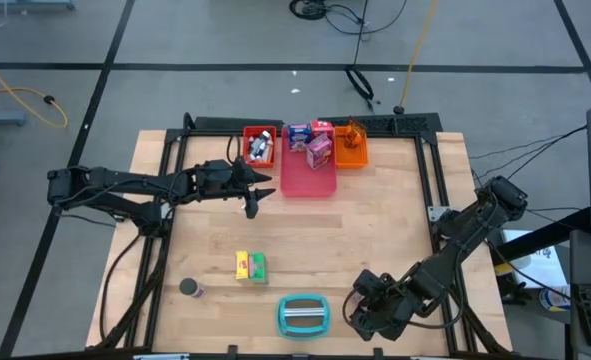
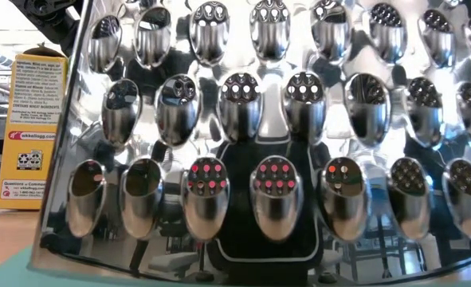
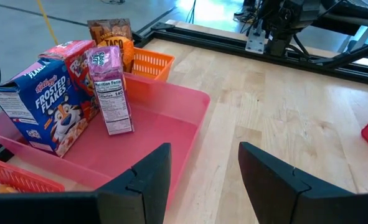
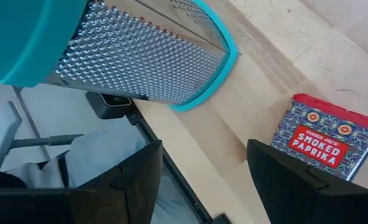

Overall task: Pick & Place Kitchen Items
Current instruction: Put the red seasoning can into the orange bin

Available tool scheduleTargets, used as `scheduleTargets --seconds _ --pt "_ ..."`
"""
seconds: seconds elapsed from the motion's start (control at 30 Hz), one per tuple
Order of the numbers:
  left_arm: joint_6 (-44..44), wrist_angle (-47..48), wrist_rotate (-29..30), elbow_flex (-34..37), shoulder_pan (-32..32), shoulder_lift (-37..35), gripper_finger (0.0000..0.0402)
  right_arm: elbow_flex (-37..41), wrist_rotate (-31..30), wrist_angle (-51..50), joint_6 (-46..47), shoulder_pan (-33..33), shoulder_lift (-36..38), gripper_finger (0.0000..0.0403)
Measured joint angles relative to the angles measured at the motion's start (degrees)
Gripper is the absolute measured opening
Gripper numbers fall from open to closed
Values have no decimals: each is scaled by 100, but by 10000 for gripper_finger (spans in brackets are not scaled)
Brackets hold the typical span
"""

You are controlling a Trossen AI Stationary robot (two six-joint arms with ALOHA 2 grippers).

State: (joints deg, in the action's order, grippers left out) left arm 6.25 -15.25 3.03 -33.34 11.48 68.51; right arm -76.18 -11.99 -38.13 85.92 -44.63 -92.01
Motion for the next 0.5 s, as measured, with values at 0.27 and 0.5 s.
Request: scheduleTargets --seconds 0.27,0.5 --pt "-1 0 0 0 -1 0 186 0 -34 81 -107 -2 0 226" --pt "-1 0 0 0 -1 0 186 0 -37 125 -125 -13 0 226"
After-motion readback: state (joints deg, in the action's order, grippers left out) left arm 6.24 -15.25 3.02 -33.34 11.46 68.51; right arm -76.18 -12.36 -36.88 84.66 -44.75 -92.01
